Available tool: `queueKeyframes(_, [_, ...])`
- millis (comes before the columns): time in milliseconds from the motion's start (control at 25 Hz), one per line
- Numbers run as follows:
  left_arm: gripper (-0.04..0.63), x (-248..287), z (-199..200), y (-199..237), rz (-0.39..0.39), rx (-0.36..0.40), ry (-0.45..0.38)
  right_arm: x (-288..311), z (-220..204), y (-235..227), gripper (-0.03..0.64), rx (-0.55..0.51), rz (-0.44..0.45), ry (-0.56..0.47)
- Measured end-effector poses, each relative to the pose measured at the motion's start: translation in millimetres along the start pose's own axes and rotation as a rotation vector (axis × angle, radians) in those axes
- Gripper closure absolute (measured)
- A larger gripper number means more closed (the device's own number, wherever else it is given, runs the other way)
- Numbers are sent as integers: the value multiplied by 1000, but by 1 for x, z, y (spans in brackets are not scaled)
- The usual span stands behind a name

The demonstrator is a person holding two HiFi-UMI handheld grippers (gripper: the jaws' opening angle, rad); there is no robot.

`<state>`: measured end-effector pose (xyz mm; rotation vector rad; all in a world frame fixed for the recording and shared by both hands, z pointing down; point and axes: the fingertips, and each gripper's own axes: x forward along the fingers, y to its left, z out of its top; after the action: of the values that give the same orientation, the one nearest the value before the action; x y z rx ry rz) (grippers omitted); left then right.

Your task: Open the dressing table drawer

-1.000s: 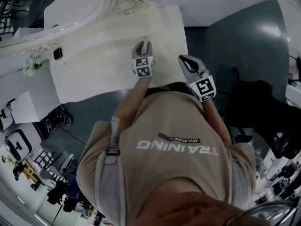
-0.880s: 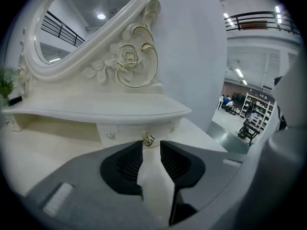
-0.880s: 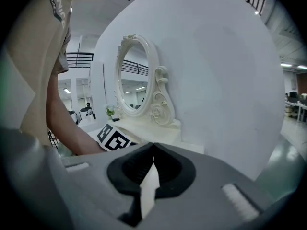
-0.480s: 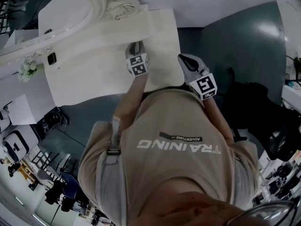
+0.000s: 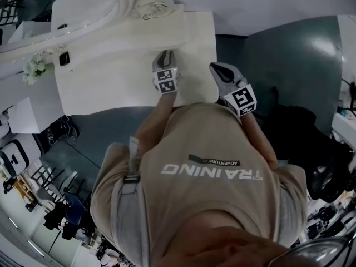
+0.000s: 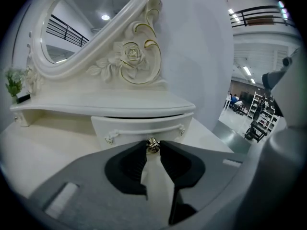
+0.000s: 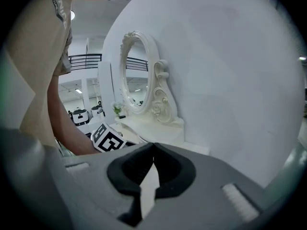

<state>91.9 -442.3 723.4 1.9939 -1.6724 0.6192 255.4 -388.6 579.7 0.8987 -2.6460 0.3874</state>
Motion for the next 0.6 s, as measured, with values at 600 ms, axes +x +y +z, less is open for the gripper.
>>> queueKeyframes(600, [499,-31,-22,-8,-1,14,23,-8,-6,21,614,-14,30,0])
